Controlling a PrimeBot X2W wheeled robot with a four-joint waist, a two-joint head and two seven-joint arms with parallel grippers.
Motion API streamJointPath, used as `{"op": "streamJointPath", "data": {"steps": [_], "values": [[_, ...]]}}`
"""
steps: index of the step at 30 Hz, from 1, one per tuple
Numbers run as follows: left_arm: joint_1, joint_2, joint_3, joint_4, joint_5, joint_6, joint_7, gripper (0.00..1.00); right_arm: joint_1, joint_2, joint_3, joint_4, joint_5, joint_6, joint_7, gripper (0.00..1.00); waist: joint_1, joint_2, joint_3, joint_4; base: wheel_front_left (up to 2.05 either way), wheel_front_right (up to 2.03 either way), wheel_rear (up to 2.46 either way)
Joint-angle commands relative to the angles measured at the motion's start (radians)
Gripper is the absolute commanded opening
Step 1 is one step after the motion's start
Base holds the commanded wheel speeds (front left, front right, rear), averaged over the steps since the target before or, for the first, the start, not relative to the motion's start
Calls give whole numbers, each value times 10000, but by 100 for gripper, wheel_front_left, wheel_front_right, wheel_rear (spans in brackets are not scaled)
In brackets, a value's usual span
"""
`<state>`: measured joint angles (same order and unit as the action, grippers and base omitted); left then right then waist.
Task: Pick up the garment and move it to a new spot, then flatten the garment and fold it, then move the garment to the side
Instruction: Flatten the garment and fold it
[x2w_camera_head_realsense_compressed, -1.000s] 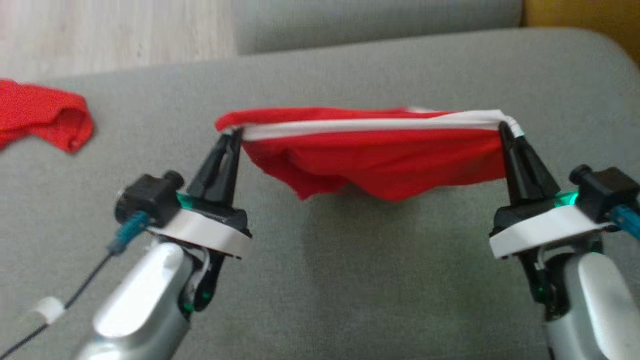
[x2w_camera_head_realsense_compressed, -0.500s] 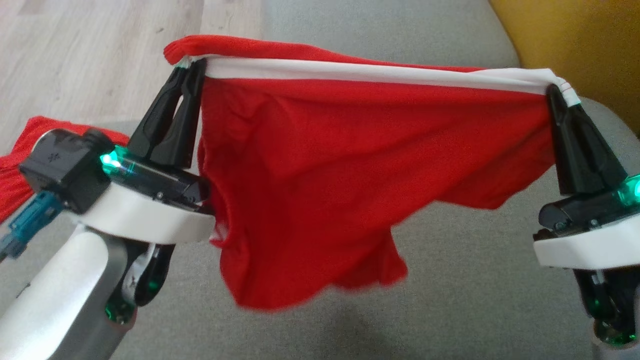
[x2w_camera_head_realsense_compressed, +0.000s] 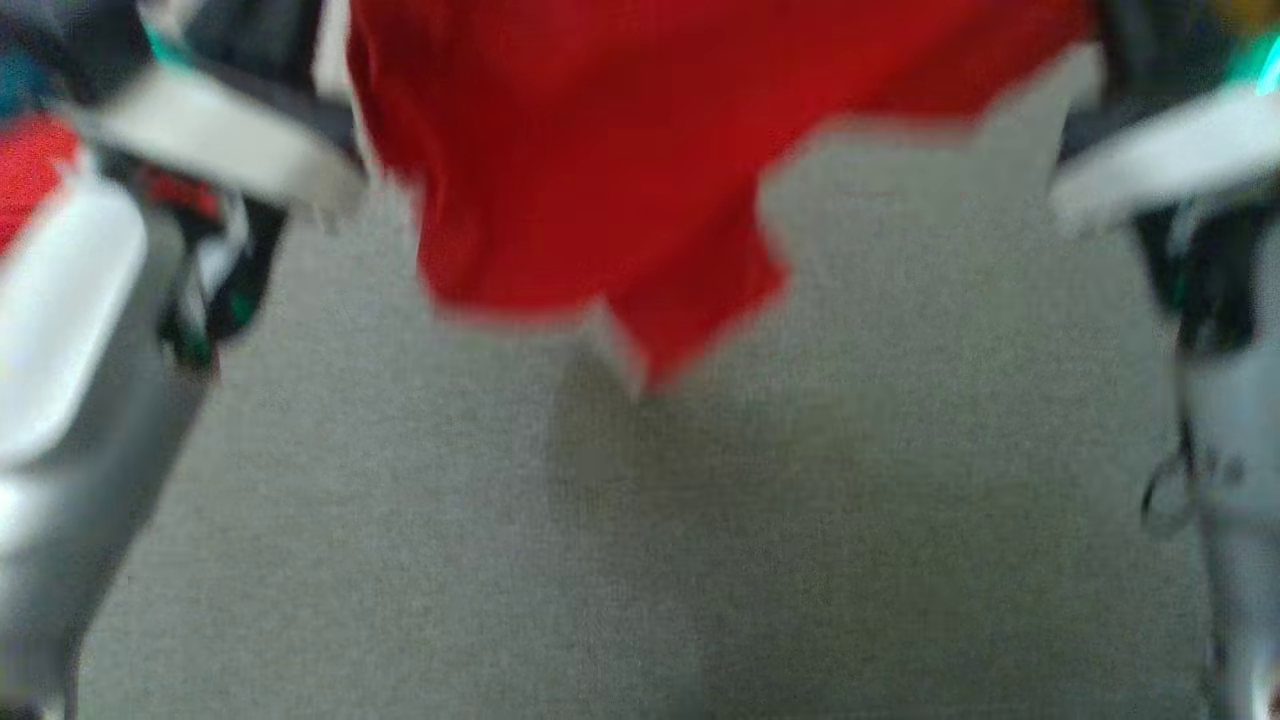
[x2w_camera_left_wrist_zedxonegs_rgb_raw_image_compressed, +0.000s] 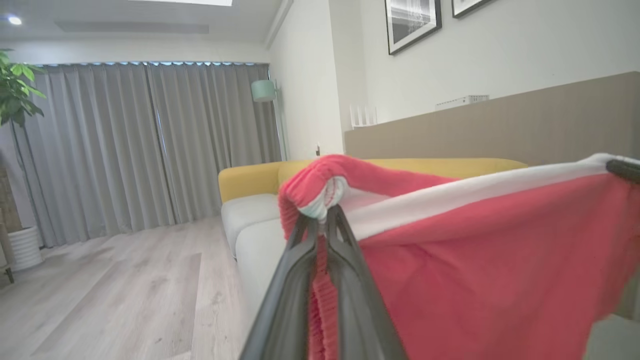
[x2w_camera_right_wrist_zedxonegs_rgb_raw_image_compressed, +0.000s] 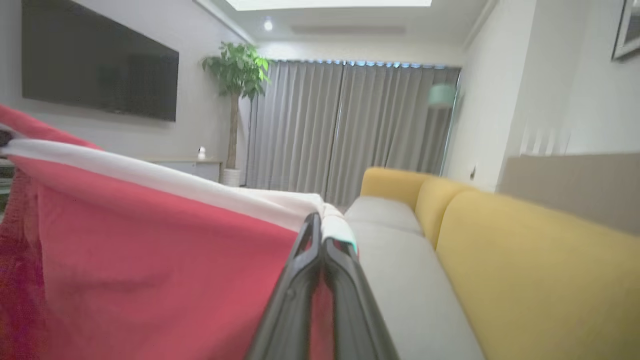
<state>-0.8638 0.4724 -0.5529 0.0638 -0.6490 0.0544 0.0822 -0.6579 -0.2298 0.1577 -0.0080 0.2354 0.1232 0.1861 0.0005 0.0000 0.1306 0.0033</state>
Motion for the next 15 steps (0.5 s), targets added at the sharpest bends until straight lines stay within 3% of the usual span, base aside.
{"op": "streamJointPath", "data": {"steps": [1,7,15], "values": [[-1068,157,573,124,138,-66,-214,0,-855,7,148,82,-267,75,-354,0,-5,0,855,-140,0,0,0],[-2417,-763,599,1793,145,-438,-1144,0,-2450,544,141,1827,-841,75,-1618,0,-5,0,1826,-137,0,0,0],[-765,-1320,-111,3018,-254,-1076,-1765,0,-448,889,619,2863,-780,75,-2416,0,-5,0,2120,-209,0,0,0]]}}
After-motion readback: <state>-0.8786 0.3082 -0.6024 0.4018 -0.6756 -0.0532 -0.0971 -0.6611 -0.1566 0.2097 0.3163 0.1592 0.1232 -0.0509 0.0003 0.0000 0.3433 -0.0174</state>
